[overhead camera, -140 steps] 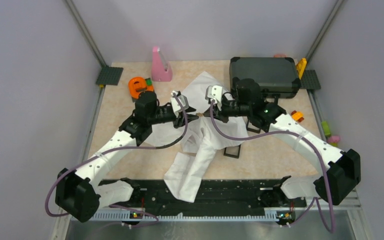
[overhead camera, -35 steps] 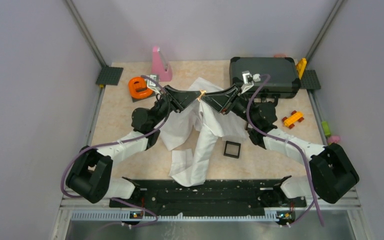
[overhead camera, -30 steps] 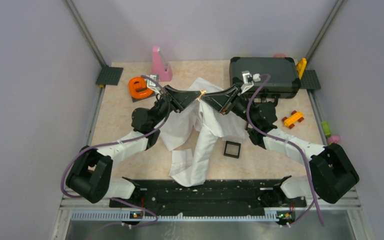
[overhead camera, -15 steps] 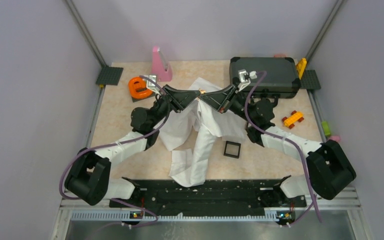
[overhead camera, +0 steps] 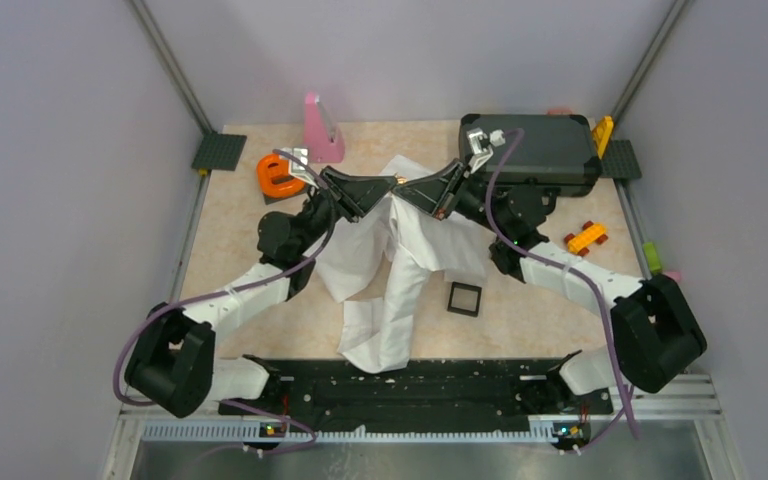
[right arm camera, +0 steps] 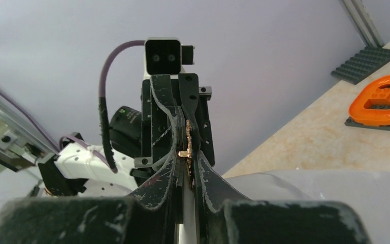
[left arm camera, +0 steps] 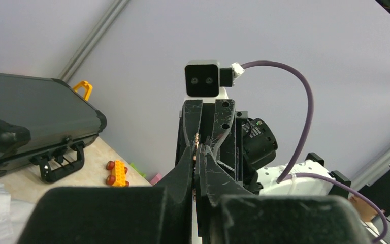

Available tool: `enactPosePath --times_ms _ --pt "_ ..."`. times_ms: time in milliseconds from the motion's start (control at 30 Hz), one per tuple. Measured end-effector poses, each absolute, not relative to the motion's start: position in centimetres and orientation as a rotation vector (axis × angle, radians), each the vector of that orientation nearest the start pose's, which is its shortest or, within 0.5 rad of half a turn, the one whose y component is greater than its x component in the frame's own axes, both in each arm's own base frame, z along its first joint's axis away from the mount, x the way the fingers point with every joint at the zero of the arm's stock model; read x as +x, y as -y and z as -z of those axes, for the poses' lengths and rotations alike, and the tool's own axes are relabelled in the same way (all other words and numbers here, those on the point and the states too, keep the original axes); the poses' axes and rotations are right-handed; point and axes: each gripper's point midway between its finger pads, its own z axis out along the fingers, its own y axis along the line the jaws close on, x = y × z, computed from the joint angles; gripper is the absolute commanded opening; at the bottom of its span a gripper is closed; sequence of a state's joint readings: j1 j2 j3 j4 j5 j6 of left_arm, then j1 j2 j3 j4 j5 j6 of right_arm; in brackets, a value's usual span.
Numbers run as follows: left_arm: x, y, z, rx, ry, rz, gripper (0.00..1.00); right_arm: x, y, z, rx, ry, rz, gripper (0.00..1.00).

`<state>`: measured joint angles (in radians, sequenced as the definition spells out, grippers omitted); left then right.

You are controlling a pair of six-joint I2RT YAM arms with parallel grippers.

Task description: Remove the brooch from the garment

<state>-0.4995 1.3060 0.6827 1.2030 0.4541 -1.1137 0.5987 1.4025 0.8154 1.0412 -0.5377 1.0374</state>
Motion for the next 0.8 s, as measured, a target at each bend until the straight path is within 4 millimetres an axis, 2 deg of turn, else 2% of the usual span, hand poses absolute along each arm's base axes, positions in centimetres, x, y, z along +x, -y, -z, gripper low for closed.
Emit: enactPosePath --times_ms 100,233,300,533,667,800 --pt "27.7 27.3 -37.8 0.109 -1.224 1.617 0.0 27.0 -33.3 -35.9 -0.335 -1.373 -1.667 0.18" --pt "27.2 27.4 -37.4 0.123 -1.275 1.573 0.0 26.4 -33.2 -35.6 -0.417 -1.382 -1.608 0.52" --pt "26.7 27.6 -37.3 0.143 -1.287 1.565 0.0 26.1 -33.0 -34.7 -0.451 -1.388 -1.569 0.61" --pt "26.3 27.9 -36.9 0.163 -1.302 1.55 0.0 24.3 -31.4 -31.0 -0.527 -1.425 -1.46 0.65" --pt "26.3 27.9 -37.0 0.165 -1.297 1.552 0.0 23.5 -30.4 -30.1 -0.551 -1.415 -1.411 0.64" --pt "26.2 28.0 -37.2 0.175 -1.28 1.559 0.0 23.4 -30.2 -30.2 -0.568 -1.399 -1.39 0.64"
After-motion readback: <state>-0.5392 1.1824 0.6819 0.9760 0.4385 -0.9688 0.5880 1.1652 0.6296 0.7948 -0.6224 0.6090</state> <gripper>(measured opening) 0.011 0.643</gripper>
